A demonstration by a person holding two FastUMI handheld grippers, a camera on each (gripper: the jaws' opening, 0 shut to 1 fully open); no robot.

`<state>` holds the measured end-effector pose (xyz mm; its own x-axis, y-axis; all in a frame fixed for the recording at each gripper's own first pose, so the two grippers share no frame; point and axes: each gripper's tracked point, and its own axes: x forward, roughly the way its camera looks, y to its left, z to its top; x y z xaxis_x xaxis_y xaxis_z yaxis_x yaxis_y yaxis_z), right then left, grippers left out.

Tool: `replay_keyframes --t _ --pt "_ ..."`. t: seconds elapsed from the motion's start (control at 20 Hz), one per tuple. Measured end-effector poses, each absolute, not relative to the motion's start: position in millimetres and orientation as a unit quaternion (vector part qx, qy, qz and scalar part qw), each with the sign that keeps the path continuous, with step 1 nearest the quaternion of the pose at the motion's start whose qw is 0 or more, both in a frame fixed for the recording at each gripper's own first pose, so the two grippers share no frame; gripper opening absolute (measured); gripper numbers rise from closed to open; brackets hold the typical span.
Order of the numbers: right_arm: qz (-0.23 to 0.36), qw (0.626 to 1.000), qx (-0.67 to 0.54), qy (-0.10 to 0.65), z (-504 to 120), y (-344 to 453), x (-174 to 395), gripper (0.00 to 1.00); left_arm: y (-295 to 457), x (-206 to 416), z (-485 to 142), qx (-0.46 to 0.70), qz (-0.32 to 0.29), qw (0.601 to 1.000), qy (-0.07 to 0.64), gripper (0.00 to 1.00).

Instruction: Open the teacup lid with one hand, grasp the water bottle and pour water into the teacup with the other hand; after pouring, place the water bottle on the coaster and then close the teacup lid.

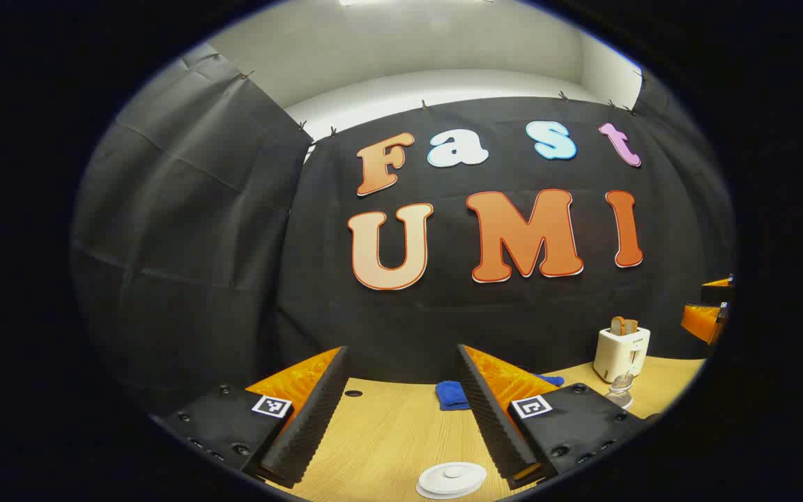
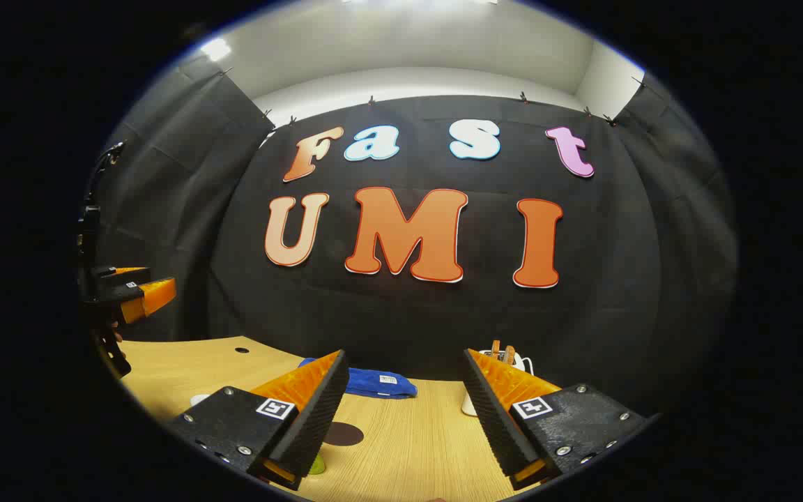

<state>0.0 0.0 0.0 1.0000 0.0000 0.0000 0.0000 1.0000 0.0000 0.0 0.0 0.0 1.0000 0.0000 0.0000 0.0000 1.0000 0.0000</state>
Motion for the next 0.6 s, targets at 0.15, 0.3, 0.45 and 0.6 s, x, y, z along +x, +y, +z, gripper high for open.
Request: replay_keyframes --t 0.15,0.3,0.45,0.6 --pt "0.0 1.0 0.002 -0.001 1 -2 -2 0.98 -1 -3 3 0.0 -0.004 1.0 -0.005 0.98" --pt "0.001 1.0 0.002 -0.001 1 -3 -3 0.98 -4 -5 5 0.0 -0.004 1.0 -0.009 0.99" --pt "0.005 1.0 0.003 -0.007 4 0 -5 0.98 -8 -7 9 0.001 -0.012 1.0 -0.018 0.99" --pt "0.011 1.0 0.01 -0.011 6 4 -5 0.98 -8 -11 15 0.006 -0.017 0.999 -0.027 0.98"
